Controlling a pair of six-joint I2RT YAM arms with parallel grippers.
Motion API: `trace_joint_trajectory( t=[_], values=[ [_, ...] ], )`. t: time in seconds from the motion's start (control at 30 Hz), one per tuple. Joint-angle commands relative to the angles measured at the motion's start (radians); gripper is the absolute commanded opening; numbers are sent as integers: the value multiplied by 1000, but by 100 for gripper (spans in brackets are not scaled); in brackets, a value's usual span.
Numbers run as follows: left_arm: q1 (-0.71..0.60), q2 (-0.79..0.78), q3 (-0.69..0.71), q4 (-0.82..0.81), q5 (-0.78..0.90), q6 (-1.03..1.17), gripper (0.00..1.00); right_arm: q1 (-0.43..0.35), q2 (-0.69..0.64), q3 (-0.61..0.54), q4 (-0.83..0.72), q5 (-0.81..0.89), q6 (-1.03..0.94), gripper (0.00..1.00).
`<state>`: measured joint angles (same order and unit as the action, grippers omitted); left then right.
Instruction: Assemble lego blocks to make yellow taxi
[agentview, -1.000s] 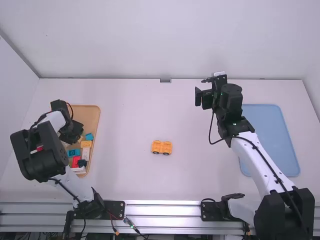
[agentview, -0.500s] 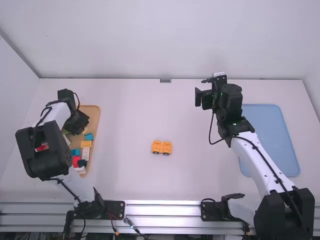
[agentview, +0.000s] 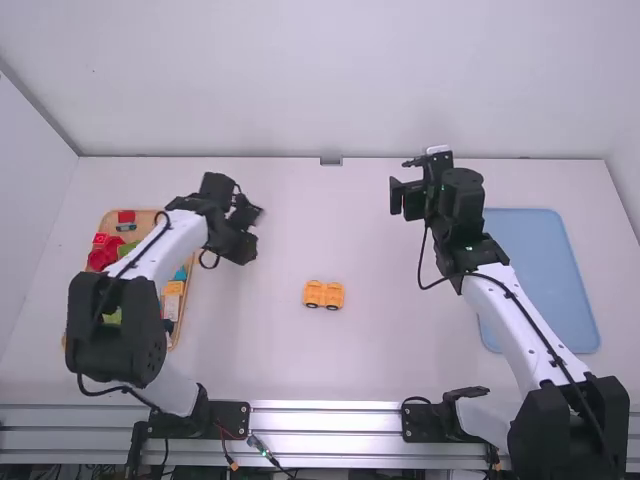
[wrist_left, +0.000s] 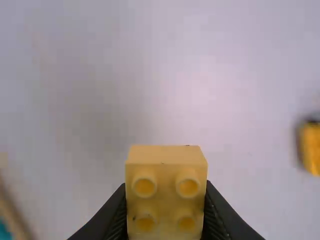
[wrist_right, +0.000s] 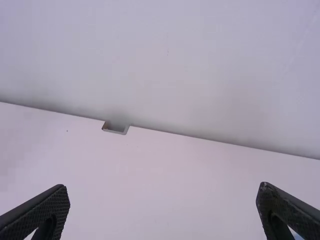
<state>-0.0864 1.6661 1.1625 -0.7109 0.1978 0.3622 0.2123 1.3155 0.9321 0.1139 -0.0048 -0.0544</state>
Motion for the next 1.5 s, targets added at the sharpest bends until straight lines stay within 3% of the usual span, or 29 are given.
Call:
trace_joint_trajectory(
  t=[0.0,0.2,0.53,0.87,1.37,1.4,1.47],
  values=[
    [-68,3,-6,-18,71,402,7,5,7,29,-7,2,6,99],
    [-185,16,-11,-48,-9,658,9,5,7,29,-30,3,6,99],
    [-199,71,-93,-50,-11,1103,8,6,7,29,-40,2,6,99],
    [-200,71,-270,241,-7,997,10,6,7,29,-40,3,6,99],
    [-189,117,-291,344,0,857,18,6,7,29,-41,2,6,99],
    [-188,117,-290,343,0,857,20,6,7,29,-41,2,6,99],
    [-189,117,-290,342,0,857,34,6,7,29,-42,2,6,99]
  ],
)
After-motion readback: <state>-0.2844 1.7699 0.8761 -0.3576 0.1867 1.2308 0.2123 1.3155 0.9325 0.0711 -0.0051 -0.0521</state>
